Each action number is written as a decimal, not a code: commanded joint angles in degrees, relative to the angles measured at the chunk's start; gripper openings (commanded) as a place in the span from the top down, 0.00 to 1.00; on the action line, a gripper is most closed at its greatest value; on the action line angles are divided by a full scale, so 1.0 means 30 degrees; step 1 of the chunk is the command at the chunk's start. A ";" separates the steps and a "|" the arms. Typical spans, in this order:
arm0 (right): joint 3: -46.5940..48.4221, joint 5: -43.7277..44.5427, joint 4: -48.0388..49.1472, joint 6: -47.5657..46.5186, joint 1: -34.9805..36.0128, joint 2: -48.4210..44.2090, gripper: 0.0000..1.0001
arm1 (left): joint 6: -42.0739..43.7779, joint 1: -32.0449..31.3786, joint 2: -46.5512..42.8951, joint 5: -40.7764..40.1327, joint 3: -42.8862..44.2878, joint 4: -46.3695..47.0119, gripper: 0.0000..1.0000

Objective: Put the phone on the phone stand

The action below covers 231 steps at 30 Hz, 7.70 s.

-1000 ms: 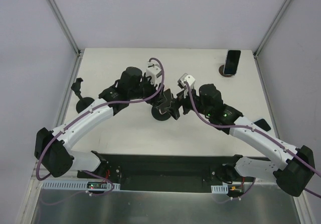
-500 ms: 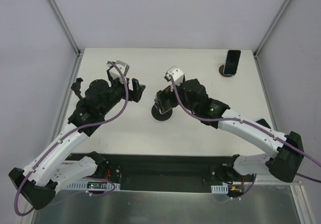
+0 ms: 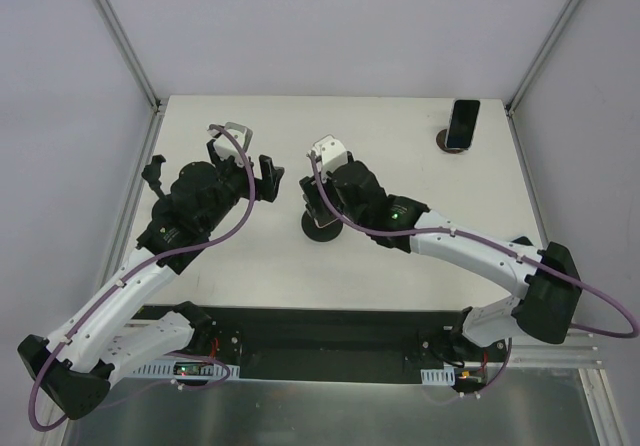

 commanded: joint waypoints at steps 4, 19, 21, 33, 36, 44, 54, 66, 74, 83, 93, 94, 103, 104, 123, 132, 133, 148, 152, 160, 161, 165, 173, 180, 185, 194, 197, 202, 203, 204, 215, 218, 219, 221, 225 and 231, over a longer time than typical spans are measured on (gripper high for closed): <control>0.1285 0.2593 0.0028 -0.0536 -0.0266 -0.0108 0.85 | -0.0642 0.0097 -0.0442 0.0500 0.0053 0.0898 0.23; 0.3745 -0.3231 0.1516 -0.1301 -1.1629 0.1526 1.00 | -0.0848 0.0126 0.0873 0.1878 0.0199 0.0869 0.27; 0.4623 -0.3615 0.1987 -0.1212 -1.3037 0.2232 1.00 | -0.0876 0.0126 0.1080 0.1995 0.0229 0.0839 0.27; 1.0364 -0.1389 0.1961 -0.1241 -1.4740 0.8352 1.00 | -0.0877 0.0126 0.1960 0.2229 0.0288 0.0781 0.27; 1.1713 -0.1155 0.1581 -0.1241 -1.4828 0.9437 0.99 | -0.0848 0.0126 0.1988 0.2172 0.0288 0.0781 0.27; 1.2331 -0.0540 0.1228 -0.0713 -1.5092 0.9911 0.99 | -0.0759 0.0126 0.2048 0.2171 0.0346 0.0722 0.27; 1.2213 -0.1593 0.0468 -0.0509 -1.5297 0.9881 0.67 | -0.0847 0.0126 0.2047 0.2377 0.0288 0.0722 0.27; 1.4150 0.0744 -0.5681 0.0688 -1.4481 0.7046 0.04 | -0.0614 0.0126 0.2253 0.1908 0.0259 0.0605 0.27; 0.1638 0.1162 -0.4432 0.3938 -0.7484 -0.1069 0.04 | -0.0555 0.0126 0.1960 -0.0696 0.0171 0.0576 0.24; -0.5246 -0.1211 -0.1085 0.7781 -0.0621 -0.2218 0.04 | -0.1980 0.0155 0.1579 -0.3979 -0.0063 0.0167 0.10; -0.8175 -0.1418 -0.0209 0.6582 -0.0295 -0.6288 0.04 | -0.7850 0.4603 -0.3717 -0.5856 -0.1703 -0.5137 0.01; -0.8206 -0.1592 -0.0178 0.6495 -0.0355 -0.6493 0.04 | -0.7704 0.5044 -0.4246 -0.6523 -0.1704 -0.5137 0.01; -0.8614 -0.2093 -0.0237 0.5645 -0.0765 -0.7519 0.04 | -0.5422 0.9558 -0.1210 -0.8462 0.1694 -0.8418 0.01; -0.8761 -0.2034 -0.0237 0.5615 -0.0853 -0.7724 0.04 | -0.5186 0.9734 -0.1030 -0.8811 0.1578 -0.8360 0.01; -1.0814 -0.1184 -0.1027 0.5761 -0.1674 -1.1622 0.04 | -0.1551 1.2694 0.3657 -0.6559 -0.0241 -0.2383 0.41; -1.0520 -0.1038 -0.1526 0.5937 -0.1674 -1.1651 0.04 | -0.1844 1.2665 0.4333 -0.7819 0.0318 -0.2705 0.71; -1.0491 -0.1037 -0.1584 0.5966 -0.1674 -1.1652 0.04 | -0.1844 1.2665 0.4304 -0.7732 0.0288 -0.2705 0.73; -0.9965 -0.0246 -0.2697 0.5908 -0.1674 -1.1301 0.04 | -0.0644 1.0297 0.3981 0.4677 0.1839 -0.4989 1.00; -0.9758 0.0250 -0.3195 0.5966 -0.1732 -1.1270 0.04 | 0.1315 0.7106 0.4799 0.9183 0.2891 -0.5107 1.00; -0.9730 0.1480 -0.4600 0.7750 -0.1762 -1.1476 0.04 | 0.2931 0.1451 0.8109 1.1984 0.4681 -0.5577 1.00; -0.9758 0.1714 -0.4979 0.7985 -0.1791 -1.1505 0.04 | 0.2990 0.1270 0.8344 1.2189 0.4827 -0.5577 1.00; -0.9759 0.2505 -0.5888 0.9417 -0.1849 -1.1389 0.04 | 0.3282 0.1005 0.8669 1.3099 0.4420 -0.5548 1.00; -0.9408 0.3775 -0.8556 1.1709 -0.4099 -1.1710 0.04 | 0.1063 0.1064 0.7851 1.2366 0.4271 -0.5868 0.42; -0.8150 0.0752 -1.1307 1.2322 -1.5356 -1.0832 0.04 | 0.0529 0.1064 0.4543 0.9120 0.3717 -0.5725 0.17; -0.7797 -0.1675 -1.2277 1.4459 -2.3489 -0.9194 0.04 | 0.0267 0.1151 0.1937 0.6978 0.2516 -0.4875 0.15; -0.6892 -0.6477 -0.9349 1.0866 -3.0147 -0.4041 0.04 | -0.0699 0.1151 0.0613 0.7795 0.1811 -0.3673 0.11; -0.5487 -0.7106 -1.0545 0.9425 -3.0824 -0.1783 0.04 | -0.0964 0.1151 0.0409 0.8469 0.1870 -0.3585 0.10; -0.4428 -0.6278 -1.1283 0.8402 -3.0883 0.0181 0.04 | -0.1228 0.1239 -0.0148 0.9026 0.1840 -0.3409 0.09; -0.4311 -0.6368 -1.1195 0.8282 -3.0883 0.0474 0.04 | -0.1315 0.1268 -0.0179 0.9346 0.1812 -0.3409 0.09; -0.4048 -0.6340 -1.1252 0.8165 -3.0883 0.1144 0.04 | -0.1374 0.1327 -0.0179 0.9494 0.1811 -0.3322 0.09; -0.3431 -0.6574 -1.0988 0.6991 -3.0241 0.4842 0.04 | -0.1375 0.1386 0.0377 1.0081 0.1928 -0.3321 0.09; -0.3460 -0.7009 -1.0756 0.7108 -2.9510 0.5077 0.04 | -0.1375 0.1415 0.0523 1.0257 0.1958 -0.3379 0.09; -0.3431 -0.7710 -1.0725 0.7109 -2.9245 0.5135 0.04 | -0.1375 0.1386 0.0553 1.0286 0.2016 -0.3379 0.09; -0.3285 -0.8068 -1.0666 0.7167 -2.8311 0.5223 0.04 | -0.1375 0.1444 0.0641 1.0345 0.2045 -0.3409 0.09; -0.3313 -0.8389 -1.0696 0.7577 -2.6083 0.4757 0.09 | -0.1404 0.1473 0.0846 1.0404 0.2016 -0.3438 0.10; -0.3751 -0.9356 -1.0550 0.8718 -2.2041 0.4374 0.11 | -0.1550 0.1795 0.1022 1.0697 0.2046 -0.3467 0.11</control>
